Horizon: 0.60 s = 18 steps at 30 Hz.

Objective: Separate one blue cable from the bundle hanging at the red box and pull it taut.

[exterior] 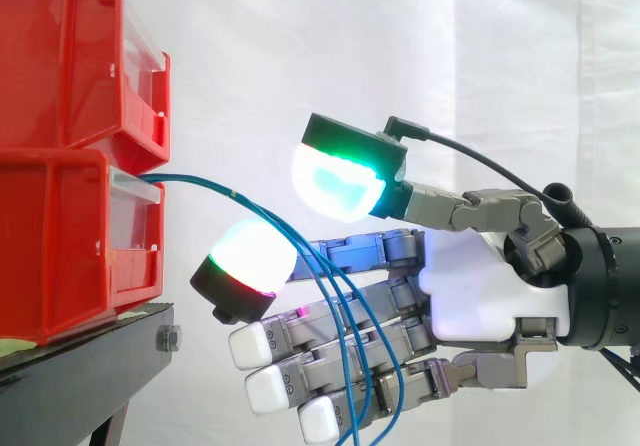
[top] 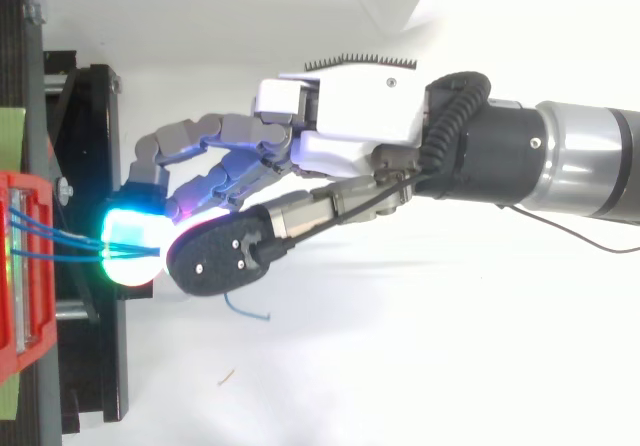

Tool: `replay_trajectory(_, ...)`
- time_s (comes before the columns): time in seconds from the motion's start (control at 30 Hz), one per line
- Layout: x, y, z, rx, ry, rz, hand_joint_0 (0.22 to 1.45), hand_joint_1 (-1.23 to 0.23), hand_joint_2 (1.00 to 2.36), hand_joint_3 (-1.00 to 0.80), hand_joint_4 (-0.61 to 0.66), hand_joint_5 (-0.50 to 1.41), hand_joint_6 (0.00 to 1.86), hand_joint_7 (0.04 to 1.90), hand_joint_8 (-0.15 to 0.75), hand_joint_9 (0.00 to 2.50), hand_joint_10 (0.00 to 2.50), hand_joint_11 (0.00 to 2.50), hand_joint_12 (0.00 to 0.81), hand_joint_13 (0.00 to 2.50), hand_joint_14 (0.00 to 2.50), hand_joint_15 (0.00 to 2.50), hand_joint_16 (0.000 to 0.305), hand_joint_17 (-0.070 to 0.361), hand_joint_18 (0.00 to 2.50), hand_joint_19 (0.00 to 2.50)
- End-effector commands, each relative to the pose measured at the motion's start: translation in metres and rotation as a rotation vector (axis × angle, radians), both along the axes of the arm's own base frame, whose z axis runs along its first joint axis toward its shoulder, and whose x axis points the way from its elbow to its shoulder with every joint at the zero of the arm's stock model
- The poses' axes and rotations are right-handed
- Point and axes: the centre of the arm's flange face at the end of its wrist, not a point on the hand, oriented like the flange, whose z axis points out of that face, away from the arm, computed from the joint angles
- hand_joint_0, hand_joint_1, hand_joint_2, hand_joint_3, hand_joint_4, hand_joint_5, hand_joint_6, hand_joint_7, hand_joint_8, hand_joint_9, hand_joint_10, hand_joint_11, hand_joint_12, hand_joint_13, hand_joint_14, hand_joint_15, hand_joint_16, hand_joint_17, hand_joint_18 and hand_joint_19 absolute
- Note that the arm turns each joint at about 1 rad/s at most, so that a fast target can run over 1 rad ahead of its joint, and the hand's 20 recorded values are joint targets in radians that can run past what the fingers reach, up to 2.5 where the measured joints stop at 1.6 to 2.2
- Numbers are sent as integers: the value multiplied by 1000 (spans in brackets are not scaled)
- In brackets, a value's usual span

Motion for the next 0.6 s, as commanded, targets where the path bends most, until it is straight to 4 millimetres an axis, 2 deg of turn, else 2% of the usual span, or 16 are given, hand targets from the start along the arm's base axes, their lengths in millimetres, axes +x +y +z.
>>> replay_trajectory(0.0,0,-5,0,1,0,-5,596,-475,1015,-342,136,-125,503,1171,255,695,15,382,338,732,12,301,43,96,593,492)
replay_trajectory(0.27,-3,-11,13,-47,-2,0,607,-562,1018,-308,122,-123,503,1208,248,708,17,403,334,746,12,309,42,94,611,489)
replay_trajectory(0.57,-4,-10,21,-56,12,-3,569,-633,1011,-386,116,-125,503,1220,253,713,16,415,337,758,12,315,43,96,620,484)
